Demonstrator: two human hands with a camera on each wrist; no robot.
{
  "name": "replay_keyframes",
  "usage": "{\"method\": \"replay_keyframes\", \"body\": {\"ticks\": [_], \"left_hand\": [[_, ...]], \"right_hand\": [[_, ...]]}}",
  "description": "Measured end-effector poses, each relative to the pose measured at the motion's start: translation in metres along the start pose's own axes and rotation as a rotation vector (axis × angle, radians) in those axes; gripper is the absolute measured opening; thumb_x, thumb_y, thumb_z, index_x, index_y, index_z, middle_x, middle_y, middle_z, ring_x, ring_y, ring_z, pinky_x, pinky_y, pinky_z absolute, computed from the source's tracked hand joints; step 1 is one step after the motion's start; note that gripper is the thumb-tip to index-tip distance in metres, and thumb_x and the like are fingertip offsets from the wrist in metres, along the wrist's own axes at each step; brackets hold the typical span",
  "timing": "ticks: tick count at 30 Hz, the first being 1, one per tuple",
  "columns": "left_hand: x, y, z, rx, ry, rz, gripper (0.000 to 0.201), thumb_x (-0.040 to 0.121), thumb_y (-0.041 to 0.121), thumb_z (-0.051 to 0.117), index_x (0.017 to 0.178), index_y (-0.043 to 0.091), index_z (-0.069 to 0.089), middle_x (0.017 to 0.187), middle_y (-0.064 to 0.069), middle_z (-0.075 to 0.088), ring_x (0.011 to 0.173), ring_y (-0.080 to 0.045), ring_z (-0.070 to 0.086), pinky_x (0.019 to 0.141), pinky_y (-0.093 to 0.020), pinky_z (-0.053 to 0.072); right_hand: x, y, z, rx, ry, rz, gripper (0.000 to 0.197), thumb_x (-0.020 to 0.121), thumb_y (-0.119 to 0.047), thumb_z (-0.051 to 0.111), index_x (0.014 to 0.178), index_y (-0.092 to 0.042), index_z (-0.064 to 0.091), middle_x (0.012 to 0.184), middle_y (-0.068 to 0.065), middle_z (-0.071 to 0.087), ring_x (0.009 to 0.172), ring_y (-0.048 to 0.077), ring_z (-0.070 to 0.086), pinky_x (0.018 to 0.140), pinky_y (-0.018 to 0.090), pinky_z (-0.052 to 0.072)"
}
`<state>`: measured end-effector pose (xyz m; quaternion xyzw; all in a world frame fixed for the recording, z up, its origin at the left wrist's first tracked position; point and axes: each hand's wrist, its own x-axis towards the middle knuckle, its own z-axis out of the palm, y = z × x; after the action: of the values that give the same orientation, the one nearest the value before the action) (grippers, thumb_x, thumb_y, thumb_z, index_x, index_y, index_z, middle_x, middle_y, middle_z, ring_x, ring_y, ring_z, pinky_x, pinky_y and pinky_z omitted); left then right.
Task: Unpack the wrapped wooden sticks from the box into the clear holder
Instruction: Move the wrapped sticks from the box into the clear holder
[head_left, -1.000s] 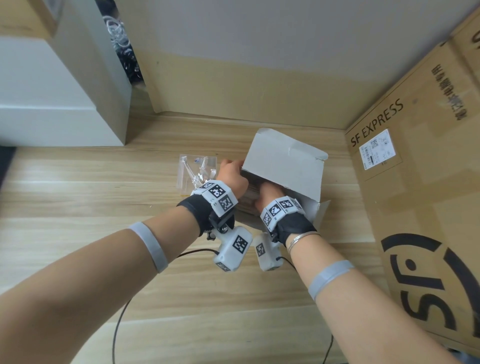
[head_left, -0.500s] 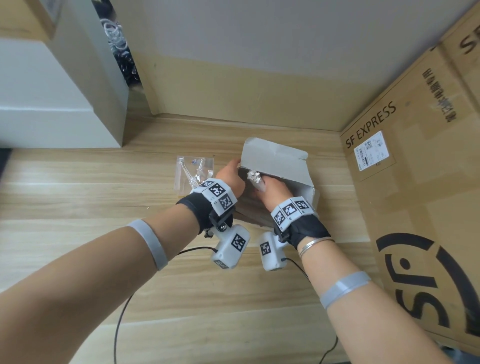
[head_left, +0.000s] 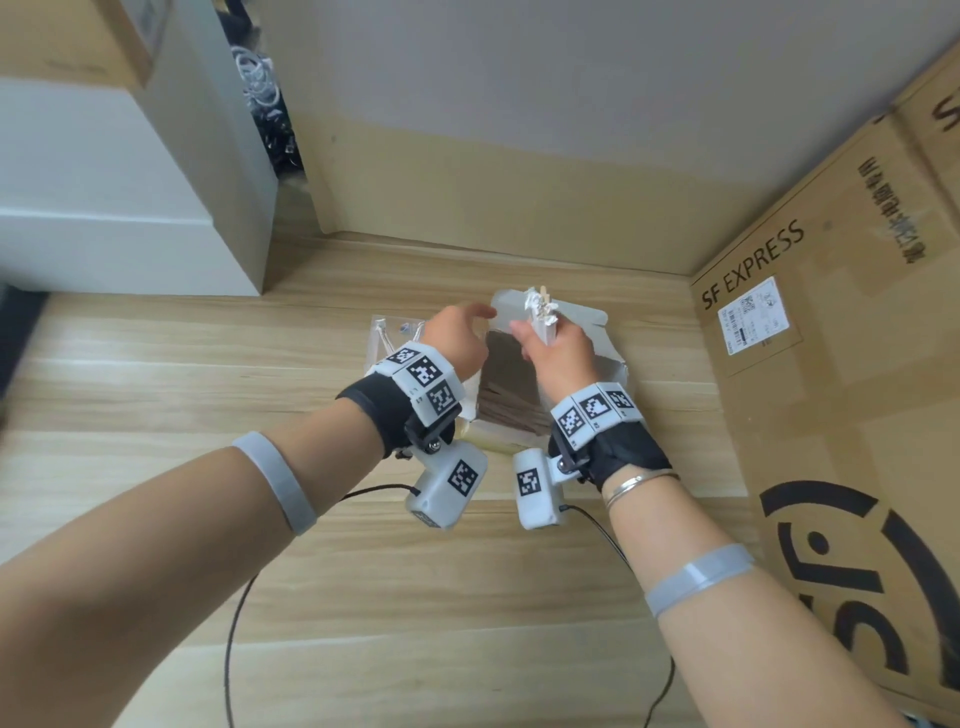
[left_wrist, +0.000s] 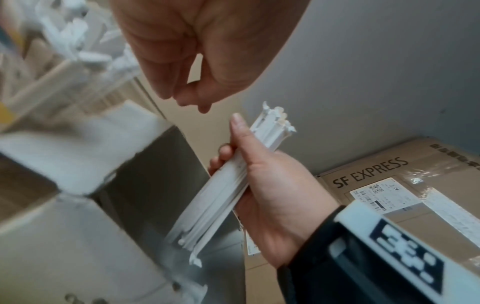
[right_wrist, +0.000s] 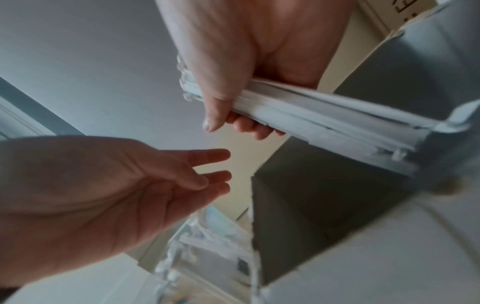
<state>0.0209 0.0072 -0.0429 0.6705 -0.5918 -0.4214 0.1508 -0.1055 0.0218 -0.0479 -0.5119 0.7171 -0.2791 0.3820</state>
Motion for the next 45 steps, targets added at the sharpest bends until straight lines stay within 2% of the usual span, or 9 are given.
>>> {"method": "replay_keyframes", "body": {"ticks": [5, 9, 11, 16, 22, 27, 32, 39, 45], "left_hand": [[0.004, -0.012, -0.026, -0.009, 0.193, 0.063, 0.054, 0.077, -0.012, 0.045, 0.121, 0.018, 0.058, 0.137, -0.008, 0.048, 0.125, -0.024, 0.047, 0.089, -0.022, 0.037], [0.006, -0.034, -0.037, 0.044, 0.211, -0.037, 0.044, 0.081, 0.004, 0.057, 0.122, 0.019, 0.055, 0.138, -0.011, 0.042, 0.123, -0.029, 0.047, 0.100, -0.029, 0.039], [0.006, -0.043, -0.039, 0.064, 0.173, -0.117, 0.046, 0.080, 0.015, 0.062, 0.125, 0.021, 0.052, 0.139, -0.013, 0.039, 0.118, -0.032, 0.051, 0.101, -0.036, 0.043], [0.004, -0.053, -0.043, 0.074, 0.097, -0.151, 0.044, 0.085, 0.012, 0.056, 0.128, 0.017, 0.049, 0.134, -0.013, 0.049, 0.108, -0.027, 0.057, 0.079, -0.028, 0.042], [0.002, -0.053, -0.047, 0.080, 0.110, -0.140, 0.037, 0.091, 0.005, 0.041, 0.125, 0.010, 0.054, 0.129, -0.010, 0.058, 0.114, -0.027, 0.056, 0.087, -0.032, 0.045], [0.002, -0.051, -0.052, 0.090, 0.101, -0.143, 0.037, 0.092, 0.006, 0.039, 0.126, 0.008, 0.054, 0.131, -0.009, 0.059, 0.115, -0.027, 0.057, 0.092, -0.034, 0.046], [0.006, -0.050, -0.053, 0.113, 0.049, -0.180, 0.040, 0.091, 0.003, 0.041, 0.129, 0.009, 0.052, 0.133, -0.010, 0.057, 0.115, -0.028, 0.057, 0.089, -0.032, 0.046], [0.010, -0.049, -0.052, 0.027, 0.010, -0.232, 0.037, 0.090, 0.004, 0.048, 0.126, 0.010, 0.054, 0.129, -0.011, 0.059, 0.109, -0.027, 0.061, 0.076, -0.027, 0.044], [0.010, -0.046, -0.050, -0.043, 0.026, -0.263, 0.038, 0.091, 0.003, 0.043, 0.127, 0.009, 0.053, 0.130, -0.013, 0.058, 0.111, -0.029, 0.060, 0.087, -0.033, 0.048]], "right_hand": [[0.003, -0.028, 0.007, 0.076, 0.062, -0.185, 0.023, 0.091, -0.028, 0.057, 0.076, -0.011, 0.052, 0.061, -0.009, 0.049, 0.066, 0.015, 0.051, 0.052, 0.003, 0.034], [0.004, -0.051, 0.017, 0.229, 0.102, -0.271, 0.027, 0.092, -0.023, 0.057, 0.067, -0.015, 0.049, 0.060, -0.008, 0.050, 0.052, -0.006, 0.048, 0.057, 0.001, 0.036], [0.003, -0.060, 0.023, 0.305, 0.106, -0.314, 0.029, 0.093, -0.021, 0.055, 0.065, -0.020, 0.048, 0.060, -0.007, 0.051, 0.053, -0.004, 0.049, 0.061, 0.002, 0.038], [-0.001, -0.075, 0.041, 0.427, 0.069, -0.394, 0.028, 0.095, -0.015, 0.052, 0.066, -0.015, 0.050, 0.060, -0.003, 0.052, 0.059, 0.007, 0.051, 0.067, 0.004, 0.040], [0.000, -0.072, 0.063, 0.456, -0.017, -0.380, 0.036, 0.095, -0.015, 0.051, 0.060, -0.020, 0.048, 0.064, 0.003, 0.052, 0.065, 0.019, 0.051, 0.068, 0.010, 0.041], [0.002, -0.054, 0.076, 0.347, -0.093, -0.241, 0.020, 0.092, -0.019, 0.057, 0.072, -0.014, 0.056, 0.068, -0.008, 0.058, 0.061, -0.007, 0.054, 0.069, 0.005, 0.041], [0.005, -0.039, 0.080, 0.118, -0.127, -0.187, 0.011, 0.076, -0.012, 0.074, 0.076, -0.018, 0.065, 0.102, 0.004, 0.060, 0.104, 0.024, 0.058, 0.097, 0.034, 0.043], [0.004, -0.035, 0.074, -0.146, -0.117, -0.281, 0.008, 0.078, -0.020, 0.071, 0.086, -0.016, 0.070, 0.116, -0.001, 0.059, 0.118, 0.022, 0.042, 0.090, 0.022, 0.026], [0.006, -0.030, 0.071, -0.288, -0.190, -0.257, 0.022, 0.080, -0.036, 0.068, 0.094, -0.020, 0.061, 0.127, -0.002, 0.050, 0.123, 0.024, 0.035, 0.098, 0.033, 0.031]]}}
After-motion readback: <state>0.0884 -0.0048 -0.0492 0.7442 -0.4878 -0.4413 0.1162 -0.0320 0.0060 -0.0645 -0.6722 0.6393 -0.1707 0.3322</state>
